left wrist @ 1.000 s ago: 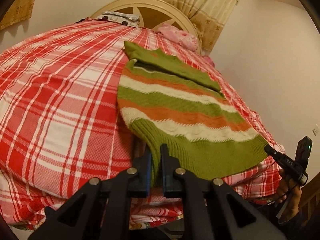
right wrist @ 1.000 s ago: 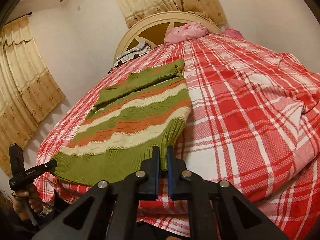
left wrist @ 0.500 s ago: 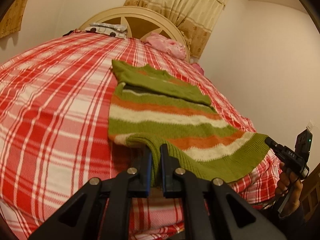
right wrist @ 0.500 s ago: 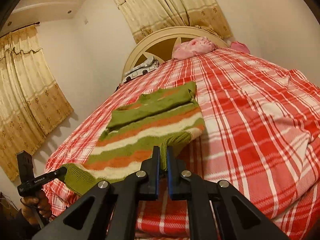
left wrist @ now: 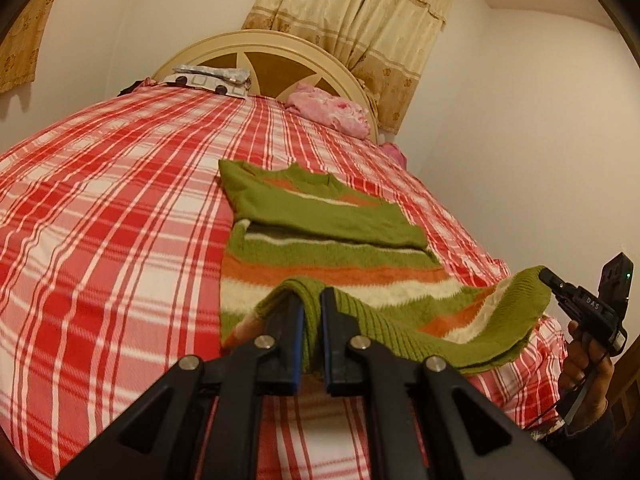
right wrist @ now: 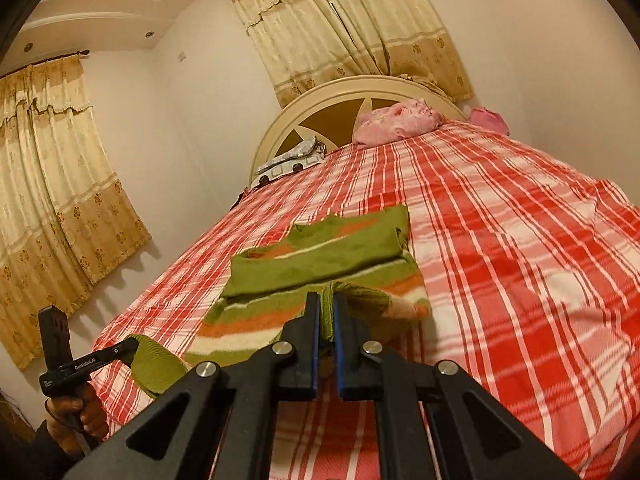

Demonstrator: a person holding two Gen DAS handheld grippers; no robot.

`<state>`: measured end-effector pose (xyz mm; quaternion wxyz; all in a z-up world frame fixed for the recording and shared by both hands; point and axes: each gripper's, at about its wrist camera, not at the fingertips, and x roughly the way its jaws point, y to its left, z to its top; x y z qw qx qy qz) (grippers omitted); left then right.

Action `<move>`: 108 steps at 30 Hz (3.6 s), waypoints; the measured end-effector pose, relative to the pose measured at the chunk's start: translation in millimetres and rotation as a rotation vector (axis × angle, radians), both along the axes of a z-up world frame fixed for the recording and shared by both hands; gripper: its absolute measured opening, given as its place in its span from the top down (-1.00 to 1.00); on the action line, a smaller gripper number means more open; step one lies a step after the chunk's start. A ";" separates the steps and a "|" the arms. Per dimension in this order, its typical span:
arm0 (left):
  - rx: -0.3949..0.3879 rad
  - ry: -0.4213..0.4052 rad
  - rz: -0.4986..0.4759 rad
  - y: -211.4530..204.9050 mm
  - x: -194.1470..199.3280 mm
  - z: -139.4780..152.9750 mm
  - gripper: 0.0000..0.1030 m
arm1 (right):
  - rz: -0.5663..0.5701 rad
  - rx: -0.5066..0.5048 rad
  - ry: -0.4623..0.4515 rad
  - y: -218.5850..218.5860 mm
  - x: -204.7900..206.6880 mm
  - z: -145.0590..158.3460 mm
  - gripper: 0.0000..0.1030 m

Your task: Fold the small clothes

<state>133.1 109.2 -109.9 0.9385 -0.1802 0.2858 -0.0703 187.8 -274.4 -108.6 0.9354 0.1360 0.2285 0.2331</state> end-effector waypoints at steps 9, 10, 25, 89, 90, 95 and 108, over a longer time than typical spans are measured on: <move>-0.006 -0.030 0.000 13.7 47.5 25.0 0.86 | 0.010 -0.001 -0.020 19.1 49.7 32.9 0.90; -0.004 -0.034 0.002 15.4 53.3 27.9 0.86 | 0.011 -0.002 -0.022 21.9 56.8 36.9 0.91; 0.030 -0.051 0.019 41.0 173.9 43.2 0.86 | -0.005 -0.046 0.004 54.7 181.1 62.7 0.91; 0.044 0.179 0.081 47.1 194.6 -55.9 0.90 | 0.016 -0.270 0.378 50.3 276.4 -90.7 0.85; 0.022 0.164 0.085 49.4 189.2 -50.8 0.90 | 0.015 -0.261 0.364 48.8 273.3 -86.3 0.87; -0.014 0.163 0.070 48.4 173.5 -48.7 0.90 | 0.018 -0.237 0.325 40.3 258.9 -72.0 0.89; 0.032 0.229 0.169 66.1 177.9 -75.3 0.11 | -0.046 -0.272 0.405 32.8 259.9 -96.5 0.80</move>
